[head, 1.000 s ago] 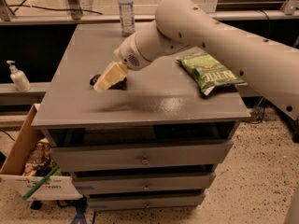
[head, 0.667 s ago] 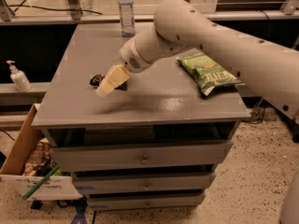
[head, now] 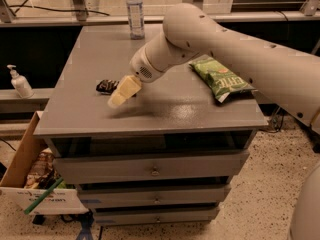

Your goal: Pick rxbar chocolate

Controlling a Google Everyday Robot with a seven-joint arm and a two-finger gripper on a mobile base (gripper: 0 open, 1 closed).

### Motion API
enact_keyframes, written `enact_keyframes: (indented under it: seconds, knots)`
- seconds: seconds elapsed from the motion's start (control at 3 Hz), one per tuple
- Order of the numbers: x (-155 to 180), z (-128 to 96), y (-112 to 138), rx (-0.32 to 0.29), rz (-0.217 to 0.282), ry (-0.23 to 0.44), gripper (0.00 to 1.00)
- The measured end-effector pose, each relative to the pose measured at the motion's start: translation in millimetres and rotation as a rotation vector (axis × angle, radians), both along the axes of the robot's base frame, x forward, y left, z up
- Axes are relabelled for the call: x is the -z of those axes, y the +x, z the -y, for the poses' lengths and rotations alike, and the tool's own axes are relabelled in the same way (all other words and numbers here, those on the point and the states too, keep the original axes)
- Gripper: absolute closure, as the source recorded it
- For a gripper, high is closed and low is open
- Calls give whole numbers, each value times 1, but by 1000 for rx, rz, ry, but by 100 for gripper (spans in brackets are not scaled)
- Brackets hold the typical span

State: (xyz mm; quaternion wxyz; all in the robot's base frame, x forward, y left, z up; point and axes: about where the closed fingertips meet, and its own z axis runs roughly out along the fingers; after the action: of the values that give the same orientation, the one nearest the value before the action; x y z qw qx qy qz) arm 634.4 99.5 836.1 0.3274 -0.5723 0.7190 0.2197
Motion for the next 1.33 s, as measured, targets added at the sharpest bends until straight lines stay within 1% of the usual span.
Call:
enact_keyframes:
  seconds: [0.33,1.33]
  knots:
    - [5,4,-1,1,2,-11,22]
    - [17,14,-8,11,-8,-21,93]
